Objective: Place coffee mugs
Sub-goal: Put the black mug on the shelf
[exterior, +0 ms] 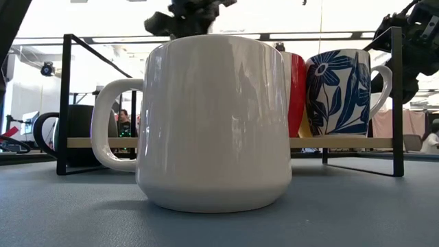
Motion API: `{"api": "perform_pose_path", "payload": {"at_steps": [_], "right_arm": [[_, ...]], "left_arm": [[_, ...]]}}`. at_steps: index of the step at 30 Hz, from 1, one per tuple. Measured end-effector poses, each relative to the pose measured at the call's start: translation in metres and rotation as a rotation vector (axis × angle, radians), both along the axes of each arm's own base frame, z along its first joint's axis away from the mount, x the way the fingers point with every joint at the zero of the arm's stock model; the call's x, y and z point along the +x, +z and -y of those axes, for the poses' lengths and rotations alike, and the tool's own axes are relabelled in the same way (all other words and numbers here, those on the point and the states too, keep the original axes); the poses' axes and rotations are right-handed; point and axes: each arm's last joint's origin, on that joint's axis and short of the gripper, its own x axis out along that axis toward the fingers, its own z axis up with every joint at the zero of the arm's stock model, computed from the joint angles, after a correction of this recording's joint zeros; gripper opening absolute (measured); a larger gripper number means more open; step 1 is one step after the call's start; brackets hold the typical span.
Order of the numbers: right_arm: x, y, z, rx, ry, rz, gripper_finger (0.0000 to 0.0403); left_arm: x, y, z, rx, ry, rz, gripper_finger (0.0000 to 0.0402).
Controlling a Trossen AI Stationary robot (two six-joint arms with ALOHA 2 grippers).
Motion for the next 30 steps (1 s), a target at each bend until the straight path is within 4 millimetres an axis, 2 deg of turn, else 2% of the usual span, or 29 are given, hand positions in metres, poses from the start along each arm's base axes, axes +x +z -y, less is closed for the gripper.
{"api": "perform_pose_path", "payload": {"at_steps": [8, 13, 23, 30], "right_arm": [[0.0, 0.0, 0.0, 0.0, 0.0, 0.0, 0.0059], [0.0, 0.0, 0.0, 0.0, 0.0, 0.0, 0.0059], [0.0, 0.0, 0.0, 0.0, -0.001, 0.0, 0.0059], [0.0, 0.0, 0.0, 0.0, 0.0, 0.0, 0.0059]], "left_arm": [[-0.057, 0.04, -0.005, 0.121, 0.054, -0.086, 0.0032], [-0.091, 0.053, -0.007, 0.132, 0.039, -0.05, 0.0032], [-0.175, 0.023, -0.008, 0.078, 0.115, -0.082, 0.0032], [-0.211, -0.009, -0.004, -0.054, 0.077, -0.14, 0.0032]]}}
